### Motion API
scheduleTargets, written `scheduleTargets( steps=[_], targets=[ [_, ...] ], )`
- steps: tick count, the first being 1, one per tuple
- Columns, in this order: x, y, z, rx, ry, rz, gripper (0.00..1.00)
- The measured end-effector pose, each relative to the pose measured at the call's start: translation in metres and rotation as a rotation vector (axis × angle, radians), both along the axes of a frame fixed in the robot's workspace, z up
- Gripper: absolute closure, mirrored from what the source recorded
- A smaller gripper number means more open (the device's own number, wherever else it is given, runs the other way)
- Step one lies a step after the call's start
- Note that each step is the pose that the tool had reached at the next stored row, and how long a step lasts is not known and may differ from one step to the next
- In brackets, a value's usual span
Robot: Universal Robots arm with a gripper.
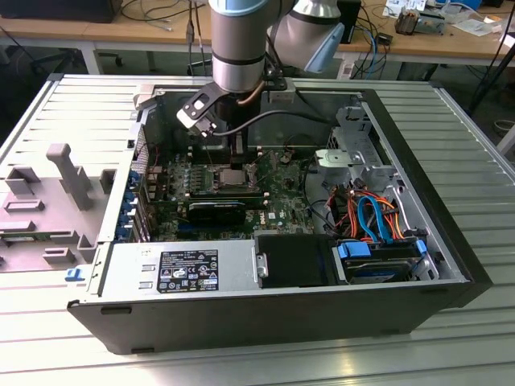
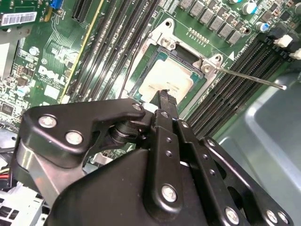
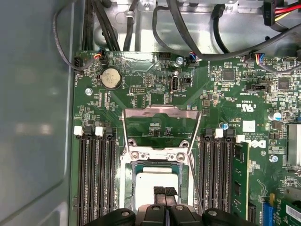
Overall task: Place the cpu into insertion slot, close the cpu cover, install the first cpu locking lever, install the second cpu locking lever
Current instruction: 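Place the cpu into insertion slot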
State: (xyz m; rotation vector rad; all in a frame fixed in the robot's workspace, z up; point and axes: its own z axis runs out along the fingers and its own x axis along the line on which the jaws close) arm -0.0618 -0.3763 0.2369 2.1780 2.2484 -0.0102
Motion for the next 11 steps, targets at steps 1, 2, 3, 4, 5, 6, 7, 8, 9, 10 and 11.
scheduleTargets(
  steps=[1, 2, 3, 4, 5, 6, 7, 8, 9, 10, 11],
  targets=[
    [0.000, 0.0000, 0.0012, 0.0005, 0.0000, 0.000, 0.89],
    [0.000, 0.0000, 0.0038, 0.0020, 0.0001, 0.000, 0.89],
    [0.000, 0.0000, 0.0060, 0.0041, 0.0001, 0.000, 0.89],
    [0.000, 0.0000, 0.0087, 0.0065, 0.0001, 0.000, 0.89],
    [0.000, 0.0000, 0.0120, 0.0098, 0.0000, 0.000, 0.89],
    [0.000, 0.0000, 0.0137, 0.0107, 0.0000, 0.000, 0.89],
    [0.000, 0.0000, 0.0154, 0.0117, 0.0001, 0.000, 0.89],
    [0.000, 0.0000, 0.0187, 0.0144, 0.0001, 0.000, 0.89],
    [0.000, 0.0000, 0.0228, 0.0171, 0.0001, 0.000, 0.89],
    [0.000, 0.0000, 0.0248, 0.0187, 0.0000, 0.000, 0.89],
    [0.000, 0.0000, 0.0268, 0.0201, 0.0001, 0.000, 0.89]
  ],
)
